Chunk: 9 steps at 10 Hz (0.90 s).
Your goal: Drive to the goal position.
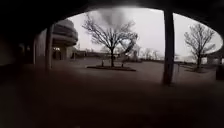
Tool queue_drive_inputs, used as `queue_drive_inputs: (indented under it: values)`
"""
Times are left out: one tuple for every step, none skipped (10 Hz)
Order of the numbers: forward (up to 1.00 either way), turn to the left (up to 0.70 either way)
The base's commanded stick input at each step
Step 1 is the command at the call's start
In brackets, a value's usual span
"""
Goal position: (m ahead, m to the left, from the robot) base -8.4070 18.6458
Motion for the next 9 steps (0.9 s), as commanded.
queue_drive_inputs:
  values:
    - [0.0,0.0]
    - [0.0,0.0]
    - [0.0,0.0]
    - [0.0,0.0]
    - [0.26,0.0]
    - [0.17,0.0]
    - [0.0,0.0]
    - [0.0,0.0]
    - [0.0,0.0]
